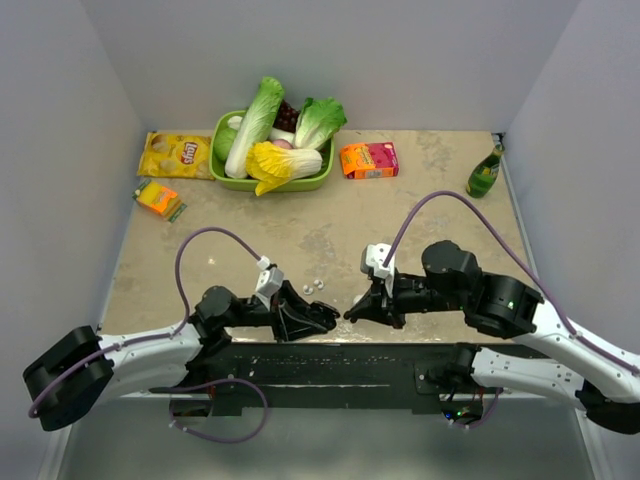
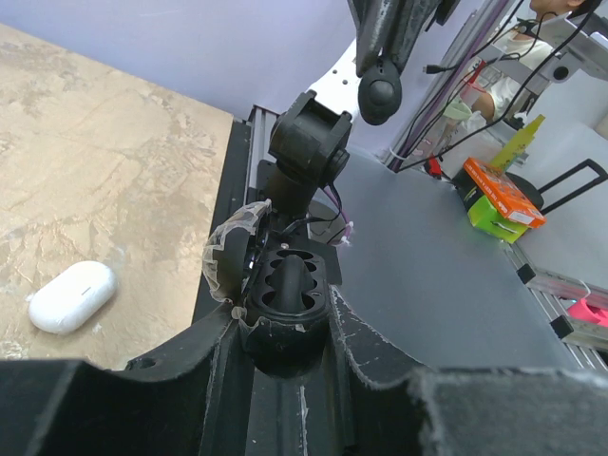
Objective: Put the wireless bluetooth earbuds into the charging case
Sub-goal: Place the earbud in the charging case.
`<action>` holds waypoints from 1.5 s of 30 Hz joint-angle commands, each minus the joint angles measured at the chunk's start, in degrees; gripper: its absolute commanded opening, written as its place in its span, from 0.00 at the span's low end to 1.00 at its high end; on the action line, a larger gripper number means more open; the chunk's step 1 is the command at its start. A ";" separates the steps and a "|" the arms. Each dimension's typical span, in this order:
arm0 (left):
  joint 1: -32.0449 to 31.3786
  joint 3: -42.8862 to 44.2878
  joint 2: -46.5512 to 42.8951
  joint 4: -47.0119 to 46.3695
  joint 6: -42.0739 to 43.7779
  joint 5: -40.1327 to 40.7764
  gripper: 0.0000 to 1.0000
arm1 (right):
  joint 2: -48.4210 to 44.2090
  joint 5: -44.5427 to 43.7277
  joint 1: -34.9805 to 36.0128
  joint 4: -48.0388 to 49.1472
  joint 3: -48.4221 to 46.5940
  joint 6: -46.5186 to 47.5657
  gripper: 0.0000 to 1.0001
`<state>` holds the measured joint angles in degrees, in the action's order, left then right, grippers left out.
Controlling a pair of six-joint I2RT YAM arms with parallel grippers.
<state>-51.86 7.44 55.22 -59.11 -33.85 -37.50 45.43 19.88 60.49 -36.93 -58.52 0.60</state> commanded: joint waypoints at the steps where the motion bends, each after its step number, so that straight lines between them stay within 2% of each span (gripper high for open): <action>1: 0.18 3.10 1.55 -3.03 0.18 -1.44 0.00 | 0.36 2.45 0.42 1.68 -0.28 -0.16 0.00; 9: 0.26 3.98 4.02 -5.22 -0.43 -1.70 0.00 | 3.17 2.88 1.47 7.13 1.83 -3.15 0.00; 45: 0.18 4.25 2.79 -6.19 -0.61 -2.67 0.00 | 8.80 -5.02 3.23 6.96 3.41 -2.10 0.00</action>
<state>-51.86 9.87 58.96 -61.56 -33.91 -39.51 53.76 15.99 63.16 -31.16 -55.20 -2.35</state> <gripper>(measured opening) 0.344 0.022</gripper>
